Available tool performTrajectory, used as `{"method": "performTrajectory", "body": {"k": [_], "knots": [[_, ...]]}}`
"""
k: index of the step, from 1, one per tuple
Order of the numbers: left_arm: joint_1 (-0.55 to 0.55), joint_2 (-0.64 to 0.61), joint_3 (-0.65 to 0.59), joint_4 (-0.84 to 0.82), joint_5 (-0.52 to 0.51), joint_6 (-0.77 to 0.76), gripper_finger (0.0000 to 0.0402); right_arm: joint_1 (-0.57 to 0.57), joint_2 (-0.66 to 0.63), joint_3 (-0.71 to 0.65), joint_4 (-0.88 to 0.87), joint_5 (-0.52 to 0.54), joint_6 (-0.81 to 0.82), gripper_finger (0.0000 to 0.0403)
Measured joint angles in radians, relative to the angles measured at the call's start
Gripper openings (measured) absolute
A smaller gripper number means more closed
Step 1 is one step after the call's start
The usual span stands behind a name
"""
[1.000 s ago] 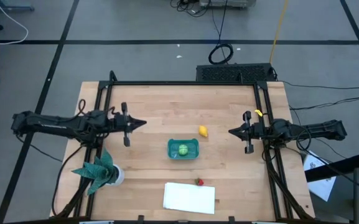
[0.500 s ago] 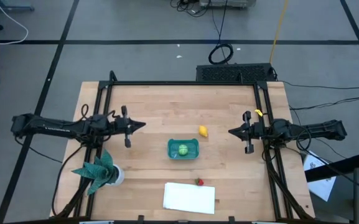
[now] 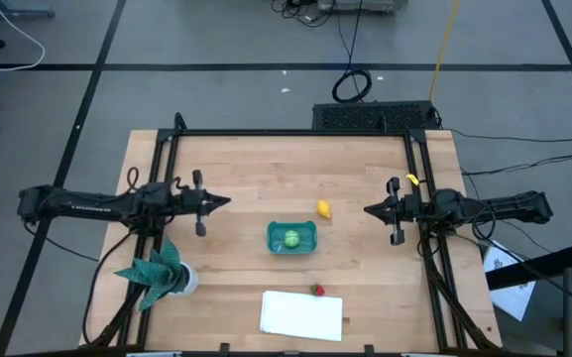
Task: Pick and placing Produce into tupperware
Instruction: Put the lemon into the green bin
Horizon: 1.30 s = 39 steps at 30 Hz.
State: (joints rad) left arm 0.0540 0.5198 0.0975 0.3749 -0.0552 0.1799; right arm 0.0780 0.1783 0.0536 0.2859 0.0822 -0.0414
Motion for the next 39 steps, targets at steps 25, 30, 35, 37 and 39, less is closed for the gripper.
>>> {"method": "performTrajectory", "body": {"k": [25, 30, 35, 37, 39], "knots": [[0.015, -0.090, -0.042, -0.056, -0.020, 0.025, 0.0000, 0.000, 0.000, 0.000, -0.008, 0.000, 0.023, 0.0000], [0.015, -0.089, -0.042, -0.056, -0.021, 0.025, 0.0000, 0.000, 0.000, 0.000, -0.008, 0.000, 0.023, 0.0000], [0.015, -0.089, -0.042, -0.056, -0.021, 0.024, 0.0001, 0.000, 0.000, 0.000, -0.008, 0.000, 0.018, 0.0000], [0.015, -0.089, -0.042, -0.056, -0.021, 0.024, 0.0001, 0.000, 0.000, 0.000, -0.008, 0.000, 0.014, 0.0000], [0.015, -0.089, -0.042, -0.056, -0.021, 0.023, 0.0001, 0.000, 0.000, 0.000, -0.008, 0.000, 0.013, 0.0000]]}}
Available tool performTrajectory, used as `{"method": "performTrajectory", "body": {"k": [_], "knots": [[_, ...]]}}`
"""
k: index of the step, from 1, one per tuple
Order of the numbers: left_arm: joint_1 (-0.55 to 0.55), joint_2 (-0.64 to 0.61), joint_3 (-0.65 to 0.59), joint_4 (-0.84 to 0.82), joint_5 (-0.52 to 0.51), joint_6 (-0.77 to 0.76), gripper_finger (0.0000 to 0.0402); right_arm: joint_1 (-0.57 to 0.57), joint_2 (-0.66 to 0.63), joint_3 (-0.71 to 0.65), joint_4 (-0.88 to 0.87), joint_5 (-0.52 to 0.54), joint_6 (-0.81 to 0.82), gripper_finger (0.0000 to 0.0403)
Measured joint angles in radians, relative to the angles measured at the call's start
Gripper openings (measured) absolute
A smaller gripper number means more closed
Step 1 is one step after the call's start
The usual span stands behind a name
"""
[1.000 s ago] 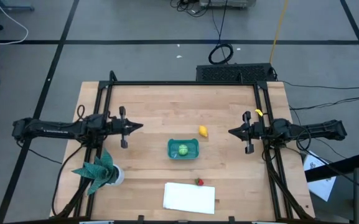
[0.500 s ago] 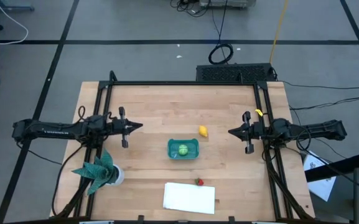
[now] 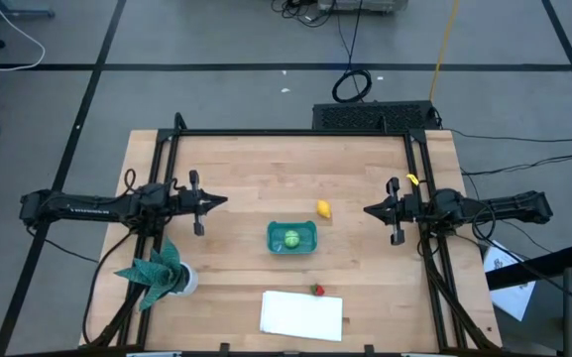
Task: Pick and placing Produce into tupperware
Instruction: Put the lemon into the green bin
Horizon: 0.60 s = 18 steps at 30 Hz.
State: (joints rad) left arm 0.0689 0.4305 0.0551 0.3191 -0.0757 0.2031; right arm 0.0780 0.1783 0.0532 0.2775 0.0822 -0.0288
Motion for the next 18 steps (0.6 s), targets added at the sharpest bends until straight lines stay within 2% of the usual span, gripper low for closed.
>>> {"method": "performTrajectory", "body": {"k": [5, 9, 14, 18], "knots": [[0.000, 0.000, 0.000, 0.000, 0.000, -0.002, 0.0001, 0.000, 0.002, 0.000, 0.009, 0.002, -0.010, 0.0000], [0.000, 0.000, 0.000, 0.000, -0.001, -0.002, 0.0001, 0.000, 0.016, 0.000, 0.076, 0.073, -0.001, 0.0000], [0.000, 0.000, 0.000, 0.000, -0.001, -0.002, 0.0001, 0.000, 0.072, 0.000, 0.135, 0.087, 0.038, 0.0000], [0.000, 0.000, 0.000, 0.000, -0.002, 0.001, 0.0001, -0.001, 0.126, 0.008, 0.184, 0.162, 0.067, 0.0000]]}}
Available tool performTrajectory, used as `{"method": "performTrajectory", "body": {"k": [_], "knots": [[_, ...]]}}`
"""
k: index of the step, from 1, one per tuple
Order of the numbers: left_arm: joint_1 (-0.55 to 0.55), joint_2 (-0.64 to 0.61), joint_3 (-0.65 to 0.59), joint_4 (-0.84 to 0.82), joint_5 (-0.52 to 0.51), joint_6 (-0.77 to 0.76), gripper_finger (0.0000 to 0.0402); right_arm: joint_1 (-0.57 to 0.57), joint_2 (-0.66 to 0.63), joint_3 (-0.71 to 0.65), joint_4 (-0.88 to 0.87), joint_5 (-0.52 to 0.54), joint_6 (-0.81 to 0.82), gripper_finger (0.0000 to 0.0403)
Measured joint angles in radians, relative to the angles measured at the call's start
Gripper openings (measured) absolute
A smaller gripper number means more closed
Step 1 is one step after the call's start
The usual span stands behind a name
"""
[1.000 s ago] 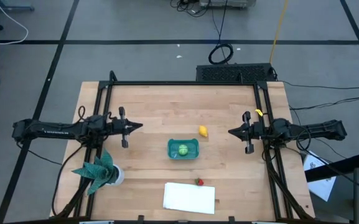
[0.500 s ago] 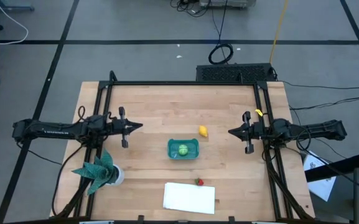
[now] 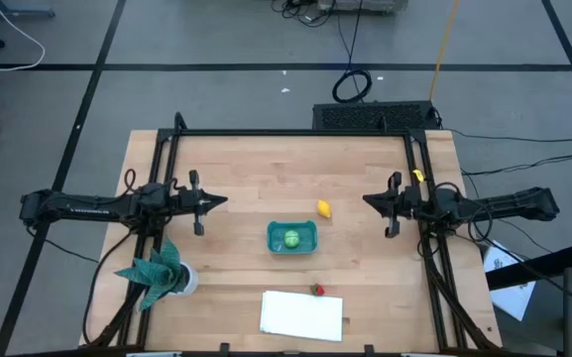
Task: Pick and placing Produce into tupperware
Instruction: Put the lemon into the green bin
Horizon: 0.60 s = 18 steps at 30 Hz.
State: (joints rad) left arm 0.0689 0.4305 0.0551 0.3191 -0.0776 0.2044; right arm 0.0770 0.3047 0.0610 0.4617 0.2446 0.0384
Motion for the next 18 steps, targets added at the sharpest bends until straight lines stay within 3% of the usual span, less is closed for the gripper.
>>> {"method": "performTrajectory", "body": {"k": [7, 18], "knots": [[0.000, 0.000, 0.000, 0.000, -0.001, 0.001, 0.0001, -0.039, 0.131, 0.124, -0.041, 0.020, 0.040, 0.0000], [0.000, 0.000, 0.000, 0.000, -0.002, 0.001, 0.0001, -0.209, 0.376, 0.305, -0.104, 0.015, 0.164, 0.0000]]}}
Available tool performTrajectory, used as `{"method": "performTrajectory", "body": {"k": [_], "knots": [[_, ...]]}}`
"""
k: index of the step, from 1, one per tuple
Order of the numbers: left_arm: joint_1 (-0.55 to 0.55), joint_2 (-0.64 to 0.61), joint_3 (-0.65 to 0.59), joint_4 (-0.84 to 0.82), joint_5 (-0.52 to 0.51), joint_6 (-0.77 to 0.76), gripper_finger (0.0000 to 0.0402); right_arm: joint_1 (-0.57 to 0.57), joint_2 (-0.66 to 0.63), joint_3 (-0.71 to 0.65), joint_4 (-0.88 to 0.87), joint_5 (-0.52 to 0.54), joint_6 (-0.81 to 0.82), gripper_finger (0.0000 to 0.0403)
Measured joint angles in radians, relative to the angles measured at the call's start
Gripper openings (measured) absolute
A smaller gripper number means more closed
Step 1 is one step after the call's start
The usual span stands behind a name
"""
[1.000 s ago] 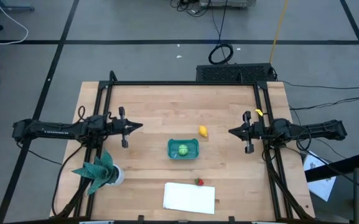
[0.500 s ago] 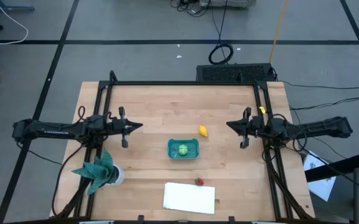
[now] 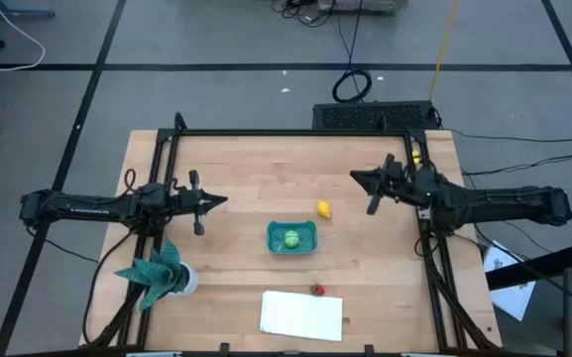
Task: Pick and placing Produce into tupperware
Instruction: Put the lemon into the green bin
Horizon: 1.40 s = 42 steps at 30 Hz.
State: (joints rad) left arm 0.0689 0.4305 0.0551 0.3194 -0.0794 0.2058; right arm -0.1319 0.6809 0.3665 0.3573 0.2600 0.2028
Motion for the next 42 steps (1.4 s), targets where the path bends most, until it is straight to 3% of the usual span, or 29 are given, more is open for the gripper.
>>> {"method": "performTrajectory", "body": {"k": [8, 13, 29, 42], "knots": [[0.000, 0.000, 0.000, 0.000, 0.000, 0.000, 0.0001, -0.073, 0.186, 0.162, -0.143, -0.058, 0.049, 0.0000], [0.000, 0.000, 0.000, -0.002, 0.000, 0.000, 0.0001, -0.108, 0.283, 0.291, -0.252, -0.159, 0.086, 0.0000], [0.000, 0.002, 0.000, -0.005, 0.000, -0.005, 0.0001, -0.111, 0.496, 0.494, -0.374, -0.162, 0.084, 0.0000], [0.000, 0.001, 0.000, -0.010, 0.000, -0.006, 0.0001, -0.116, 0.654, 0.722, -0.682, -0.165, 0.152, 0.0000]]}}
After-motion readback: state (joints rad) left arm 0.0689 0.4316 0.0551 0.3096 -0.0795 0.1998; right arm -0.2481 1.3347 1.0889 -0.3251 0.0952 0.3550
